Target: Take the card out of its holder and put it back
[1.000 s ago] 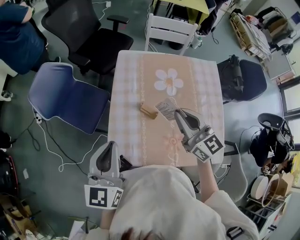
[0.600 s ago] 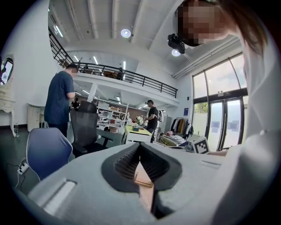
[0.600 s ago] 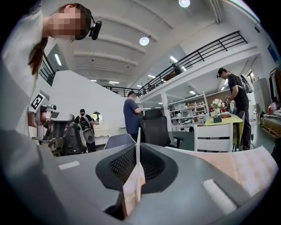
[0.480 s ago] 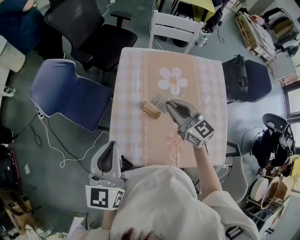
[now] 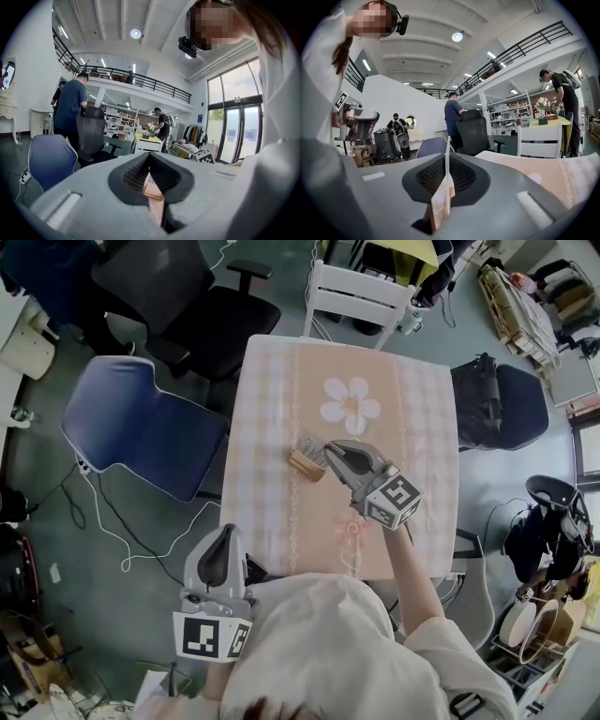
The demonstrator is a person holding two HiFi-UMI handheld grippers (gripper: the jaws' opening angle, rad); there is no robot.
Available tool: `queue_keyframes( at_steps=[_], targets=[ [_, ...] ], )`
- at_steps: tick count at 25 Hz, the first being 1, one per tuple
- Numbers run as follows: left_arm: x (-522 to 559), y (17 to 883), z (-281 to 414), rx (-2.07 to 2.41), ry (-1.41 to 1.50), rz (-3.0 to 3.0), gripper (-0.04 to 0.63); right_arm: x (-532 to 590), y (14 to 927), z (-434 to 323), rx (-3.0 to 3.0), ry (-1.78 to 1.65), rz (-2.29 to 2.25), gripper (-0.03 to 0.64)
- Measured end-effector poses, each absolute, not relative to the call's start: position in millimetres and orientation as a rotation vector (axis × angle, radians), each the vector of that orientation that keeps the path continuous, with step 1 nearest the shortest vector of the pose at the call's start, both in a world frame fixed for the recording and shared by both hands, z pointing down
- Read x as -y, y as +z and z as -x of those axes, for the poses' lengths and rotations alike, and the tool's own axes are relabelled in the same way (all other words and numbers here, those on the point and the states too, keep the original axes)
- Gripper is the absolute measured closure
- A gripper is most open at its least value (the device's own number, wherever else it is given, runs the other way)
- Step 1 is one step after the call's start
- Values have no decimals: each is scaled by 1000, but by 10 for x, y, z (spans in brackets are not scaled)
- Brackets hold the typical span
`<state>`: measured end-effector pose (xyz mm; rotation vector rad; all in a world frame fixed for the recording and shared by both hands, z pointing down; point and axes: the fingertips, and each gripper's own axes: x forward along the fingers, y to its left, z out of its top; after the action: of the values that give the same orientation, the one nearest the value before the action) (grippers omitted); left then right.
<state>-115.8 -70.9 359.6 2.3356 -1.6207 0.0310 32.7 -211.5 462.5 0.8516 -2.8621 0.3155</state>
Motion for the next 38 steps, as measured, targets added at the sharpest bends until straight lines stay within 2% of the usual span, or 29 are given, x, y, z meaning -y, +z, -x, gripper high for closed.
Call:
queue_keyframes(
  at_steps=[38],
  targets=[
    [716, 3619, 1159, 1621, 29, -2330, 595, 2167, 4811, -282, 2810, 378, -834, 597]
  ],
)
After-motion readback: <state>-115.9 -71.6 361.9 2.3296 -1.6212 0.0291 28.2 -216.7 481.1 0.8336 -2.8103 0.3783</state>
